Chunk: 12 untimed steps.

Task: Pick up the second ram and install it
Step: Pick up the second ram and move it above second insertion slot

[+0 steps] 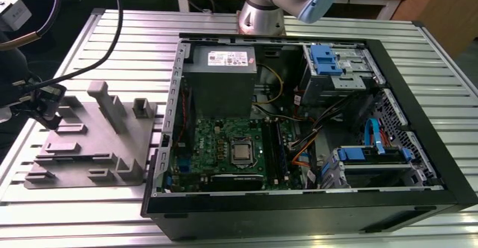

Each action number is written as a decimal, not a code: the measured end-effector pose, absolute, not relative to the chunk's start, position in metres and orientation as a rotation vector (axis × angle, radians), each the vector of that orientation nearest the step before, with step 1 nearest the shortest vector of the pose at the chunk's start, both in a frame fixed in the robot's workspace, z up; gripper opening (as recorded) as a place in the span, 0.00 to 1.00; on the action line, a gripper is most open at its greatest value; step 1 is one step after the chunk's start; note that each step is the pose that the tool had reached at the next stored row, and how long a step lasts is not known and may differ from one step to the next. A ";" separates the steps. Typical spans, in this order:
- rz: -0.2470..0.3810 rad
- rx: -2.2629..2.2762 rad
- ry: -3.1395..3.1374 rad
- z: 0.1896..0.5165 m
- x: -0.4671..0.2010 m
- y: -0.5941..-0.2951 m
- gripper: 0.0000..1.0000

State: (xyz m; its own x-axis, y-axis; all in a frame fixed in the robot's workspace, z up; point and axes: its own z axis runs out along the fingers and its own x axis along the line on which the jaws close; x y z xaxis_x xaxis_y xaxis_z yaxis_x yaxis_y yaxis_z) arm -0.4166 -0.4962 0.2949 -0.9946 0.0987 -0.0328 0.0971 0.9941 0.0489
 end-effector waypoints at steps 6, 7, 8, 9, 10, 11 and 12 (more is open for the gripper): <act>0.073 0.152 3.102 0.295 -0.417 -0.496 0.07; 0.073 0.152 3.102 0.295 -0.417 -0.496 0.07; 0.073 0.152 3.102 0.295 -0.417 -0.496 0.07; 0.073 0.152 3.102 0.295 -0.417 -0.496 0.07; 0.073 0.152 3.102 0.295 -0.417 -0.496 0.07; 0.073 0.148 3.102 0.295 -0.417 -0.496 0.07; 0.074 0.133 3.103 0.294 -0.417 -0.496 0.07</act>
State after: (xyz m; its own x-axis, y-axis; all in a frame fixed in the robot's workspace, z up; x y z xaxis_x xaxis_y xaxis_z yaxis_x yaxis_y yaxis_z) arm -0.4167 -0.4962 0.2945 -0.9957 0.0864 -0.0331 0.0848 0.9952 0.0490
